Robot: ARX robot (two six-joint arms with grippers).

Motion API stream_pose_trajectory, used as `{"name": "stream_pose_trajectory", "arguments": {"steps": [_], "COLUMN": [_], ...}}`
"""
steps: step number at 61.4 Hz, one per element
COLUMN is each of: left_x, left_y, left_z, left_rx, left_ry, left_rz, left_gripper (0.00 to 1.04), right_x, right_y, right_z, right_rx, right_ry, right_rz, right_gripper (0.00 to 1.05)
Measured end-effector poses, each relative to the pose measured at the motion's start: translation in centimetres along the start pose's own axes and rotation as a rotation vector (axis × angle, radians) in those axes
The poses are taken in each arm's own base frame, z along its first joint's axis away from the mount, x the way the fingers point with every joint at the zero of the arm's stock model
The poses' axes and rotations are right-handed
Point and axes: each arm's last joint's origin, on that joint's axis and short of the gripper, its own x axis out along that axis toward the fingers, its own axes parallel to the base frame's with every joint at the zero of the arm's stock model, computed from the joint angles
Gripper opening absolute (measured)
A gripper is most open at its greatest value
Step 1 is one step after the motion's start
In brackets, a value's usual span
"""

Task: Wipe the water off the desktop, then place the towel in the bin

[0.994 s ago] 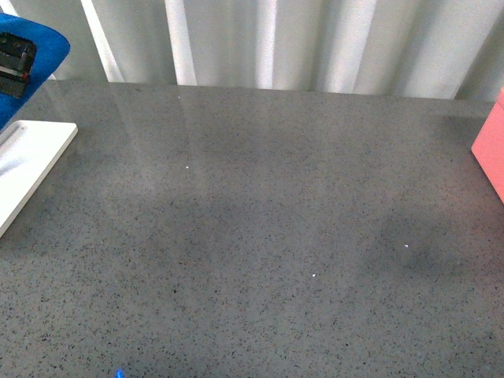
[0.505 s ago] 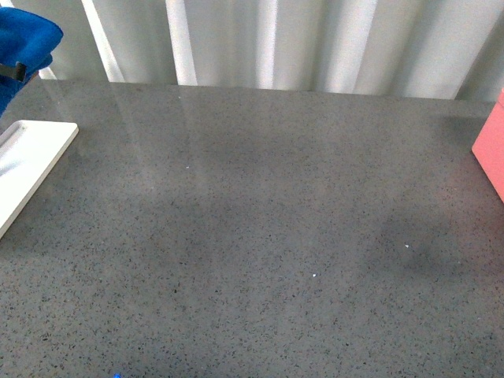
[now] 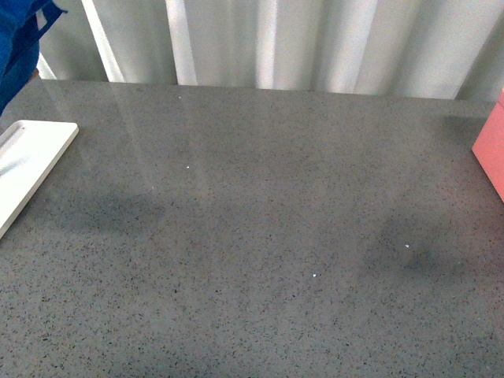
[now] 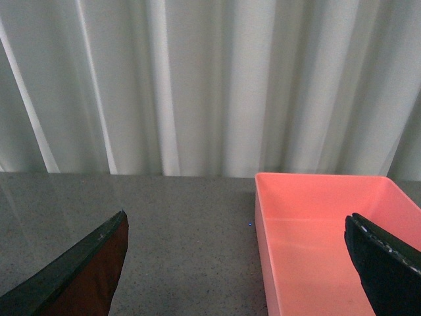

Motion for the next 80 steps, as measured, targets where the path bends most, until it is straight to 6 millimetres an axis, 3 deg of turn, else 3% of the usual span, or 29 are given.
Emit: {"name": "stream_pose_trajectory", "arguments": {"steps": [4, 20, 27, 34, 56, 64, 75, 80], "left_x": [-1.1, -7.7, -8.6, -8.1, -7.7, -7.7, -7.7, -7.7], "left_y": [-1.2, -10.5, -13.5, -15.5, -16.2, -16.2, -16.3, -16.3], "left_z": [0.6, 4.5, 4.9, 4.5, 4.5, 4.5, 4.5, 4.5], "left_rx": [-0.014, -0.118, -0.167, -0.205, -0.228, -0.229, -0.228, -0.229], "left_ry": [-0.040, -0.276, -0.273, -0.242, -0.230, -0.230, -0.230, -0.231], "left_rz": [-0.056, -0.494, -0.610, -0.648, -0.643, -0.643, -0.644, -0.644], "left_gripper": [0.05, 0.05, 0.05, 0.05, 0.05, 0.05, 0.05, 0.05], "right_x": [0.0, 0.0, 0.0, 0.0, 0.0, 0.7, 4.0, 5.5], "right_y": [0.0, 0.0, 0.0, 0.0, 0.0, -0.5, -3.3, -3.8], "right_z": [0.0, 0.0, 0.0, 0.0, 0.0, 0.3, 4.9, 5.2], "right_rx": [0.000, 0.000, 0.000, 0.000, 0.000, 0.086, 0.242, 0.328], "right_ry": [0.000, 0.000, 0.000, 0.000, 0.000, 0.354, 0.372, 0.400], "right_rz": [0.000, 0.000, 0.000, 0.000, 0.000, -0.082, 0.196, 0.397], "right_gripper": [0.98, 0.98, 0.98, 0.98, 0.98, 0.98, 0.98, 0.98]}}
